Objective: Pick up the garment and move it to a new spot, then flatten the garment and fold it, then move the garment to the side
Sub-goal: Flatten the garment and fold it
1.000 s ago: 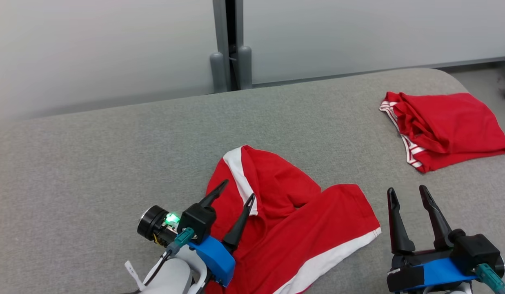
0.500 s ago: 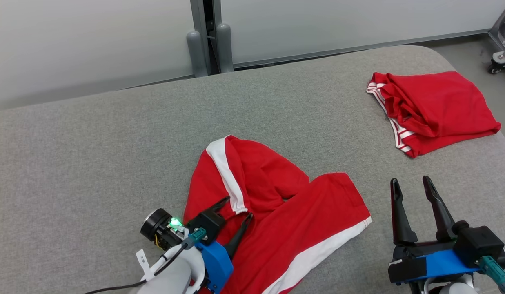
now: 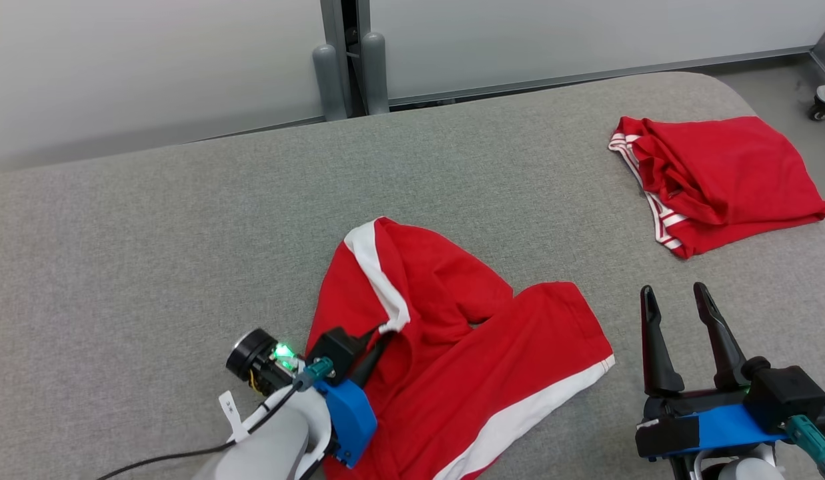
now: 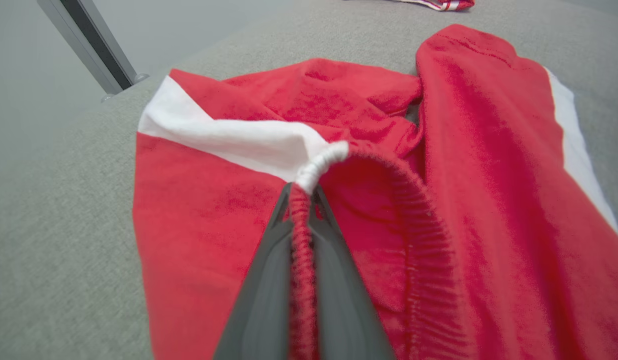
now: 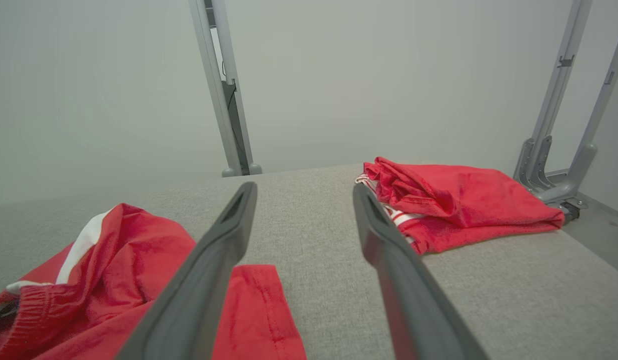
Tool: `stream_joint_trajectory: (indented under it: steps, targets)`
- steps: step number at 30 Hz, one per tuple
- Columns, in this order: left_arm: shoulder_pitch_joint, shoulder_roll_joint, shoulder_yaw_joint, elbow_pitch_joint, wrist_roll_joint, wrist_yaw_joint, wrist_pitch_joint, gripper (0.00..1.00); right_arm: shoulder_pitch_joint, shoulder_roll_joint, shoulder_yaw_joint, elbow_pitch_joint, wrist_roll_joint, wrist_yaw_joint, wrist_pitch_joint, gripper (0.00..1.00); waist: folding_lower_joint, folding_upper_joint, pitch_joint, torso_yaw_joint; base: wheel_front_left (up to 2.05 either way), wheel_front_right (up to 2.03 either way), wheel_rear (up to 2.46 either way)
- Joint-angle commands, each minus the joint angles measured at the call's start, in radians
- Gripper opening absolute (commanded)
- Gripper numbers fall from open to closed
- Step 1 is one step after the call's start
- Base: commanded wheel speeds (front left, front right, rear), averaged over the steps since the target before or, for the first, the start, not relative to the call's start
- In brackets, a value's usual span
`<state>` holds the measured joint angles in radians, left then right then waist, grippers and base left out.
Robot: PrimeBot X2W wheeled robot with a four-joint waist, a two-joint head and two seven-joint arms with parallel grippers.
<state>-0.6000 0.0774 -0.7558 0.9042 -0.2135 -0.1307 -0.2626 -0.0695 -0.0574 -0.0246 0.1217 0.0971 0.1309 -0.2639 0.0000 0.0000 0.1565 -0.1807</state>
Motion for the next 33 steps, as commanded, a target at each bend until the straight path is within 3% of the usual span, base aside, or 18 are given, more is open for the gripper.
stream_joint_trajectory:
  steps: [1, 8, 16, 20, 25, 26, 27, 28, 33]
  targets:
    - [-0.015, 0.007, 0.009, -0.015, -0.007, 0.001, -0.003, 0.0, -0.01, 0.005, -0.001, -0.006, 0.0, 0.0, 0.0, 1.0, 0.0, 0.0, 0.0, 0.003, 0.0, 0.0, 0.0]
    - [-0.018, 0.05, 0.095, -0.131, -0.034, 0.029, -0.003, 0.0, 0.011, 0.006, -0.013, -0.008, 0.006, 0.0, 0.0, 1.0, 0.0, 0.0, -0.004, 0.035, 0.0, 0.0, 0.0]
    - [0.017, 0.171, 0.271, -0.265, -0.076, 0.087, -0.003, 0.0, 0.004, 0.007, -0.015, -0.012, 0.01, 0.0, 0.0, 1.0, 0.0, 0.0, 0.002, 0.055, 0.0, 0.0, 0.0]
    - [0.056, 0.223, 0.355, -0.285, -0.096, 0.104, -0.003, 0.0, 0.002, 0.007, -0.014, -0.007, 0.012, 0.0, 0.0, 1.0, 0.0, 0.0, 0.009, 0.053, 0.0, 0.0, 0.0]
    - [0.118, 0.243, 0.432, -0.256, -0.118, 0.121, -0.003, 0.0, -0.002, 0.007, -0.016, 0.004, 0.012, 0.0, 0.0, 1.0, 0.0, 0.0, 0.016, 0.05, 0.0, 0.0, 0.0]
    - [0.127, 0.242, 0.444, -0.251, -0.118, 0.123, -0.003, 0.21, -0.002, 0.007, -0.014, 0.006, 0.011, 0.0, 0.0, 1.0, 0.0, 0.0, 0.017, 0.05, 0.0, 0.0, 0.0]
    - [0.136, 0.239, 0.453, -0.248, -0.115, 0.127, -0.003, 0.93, -0.002, 0.007, -0.013, 0.008, 0.009, 0.0, 0.0, 1.0, 0.0, 0.0, 0.017, 0.051, 0.0, 0.0, 0.0]
    - [0.145, 0.232, 0.46, -0.251, -0.11, 0.13, -0.003, 1.0, -0.002, 0.007, -0.014, 0.009, 0.009, 0.0, 0.0, 1.0, 0.0, 0.0, 0.016, 0.054, 0.0, 0.0, 0.0]
    - [0.202, 0.201, 0.497, -0.294, -0.089, 0.128, -0.003, 1.0, 0.005, 0.007, -0.023, 0.015, 0.006, 0.0, 0.0, 1.0, 0.0, 0.0, 0.002, 0.081, 0.0, 0.0, 0.0]
